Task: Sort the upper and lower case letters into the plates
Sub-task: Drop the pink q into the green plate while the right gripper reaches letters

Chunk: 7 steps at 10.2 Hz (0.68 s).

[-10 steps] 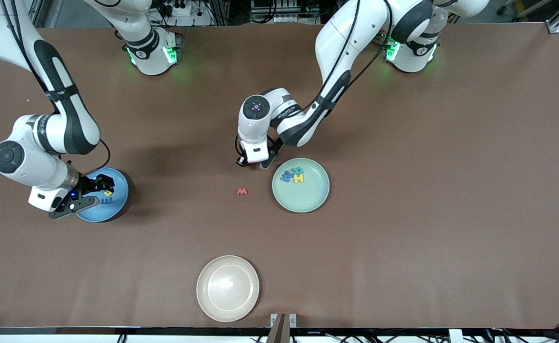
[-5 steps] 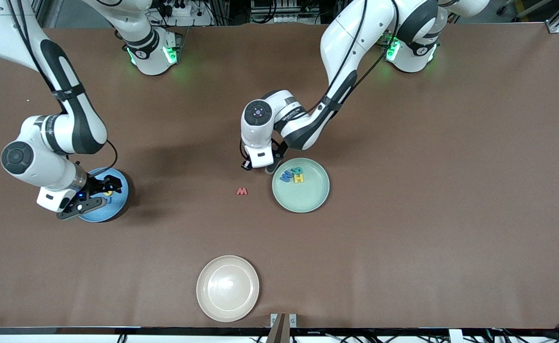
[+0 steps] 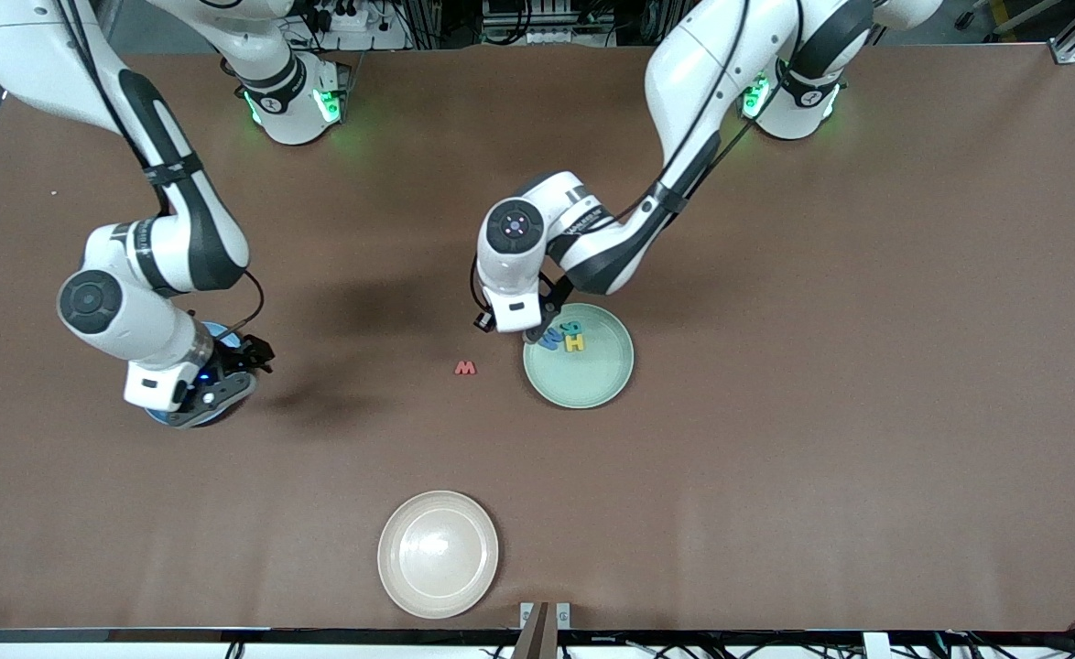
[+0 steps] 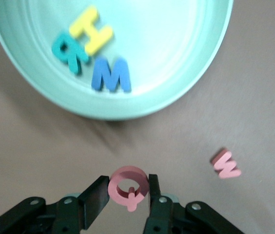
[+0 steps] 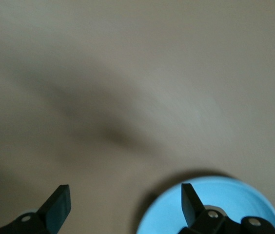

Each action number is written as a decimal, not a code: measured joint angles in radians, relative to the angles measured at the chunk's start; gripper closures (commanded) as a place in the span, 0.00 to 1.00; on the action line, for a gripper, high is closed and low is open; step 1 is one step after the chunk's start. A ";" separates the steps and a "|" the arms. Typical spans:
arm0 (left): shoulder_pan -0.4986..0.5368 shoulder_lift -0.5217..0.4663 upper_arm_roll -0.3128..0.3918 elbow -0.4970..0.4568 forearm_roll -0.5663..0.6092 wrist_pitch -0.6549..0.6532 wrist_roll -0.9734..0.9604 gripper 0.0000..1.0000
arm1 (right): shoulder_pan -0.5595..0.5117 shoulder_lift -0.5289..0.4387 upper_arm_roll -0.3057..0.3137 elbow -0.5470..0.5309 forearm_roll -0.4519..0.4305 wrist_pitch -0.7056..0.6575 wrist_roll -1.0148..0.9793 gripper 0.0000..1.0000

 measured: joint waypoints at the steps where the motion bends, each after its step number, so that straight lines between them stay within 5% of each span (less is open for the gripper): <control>1: 0.048 -0.008 -0.009 -0.001 0.000 -0.023 0.063 0.74 | 0.053 0.000 0.001 0.021 0.000 0.000 -0.057 0.00; 5: 0.187 -0.008 -0.013 -0.027 0.000 -0.149 0.350 0.69 | 0.287 0.010 0.002 0.083 -0.001 -0.001 -0.149 0.00; 6: 0.201 -0.008 -0.012 -0.031 0.000 -0.168 0.389 0.54 | 0.332 0.034 0.002 0.106 -0.002 -0.001 -0.176 0.00; 7: 0.202 -0.008 -0.013 -0.033 0.011 -0.175 0.426 0.01 | 0.365 0.074 0.001 0.136 -0.002 -0.001 -0.232 0.00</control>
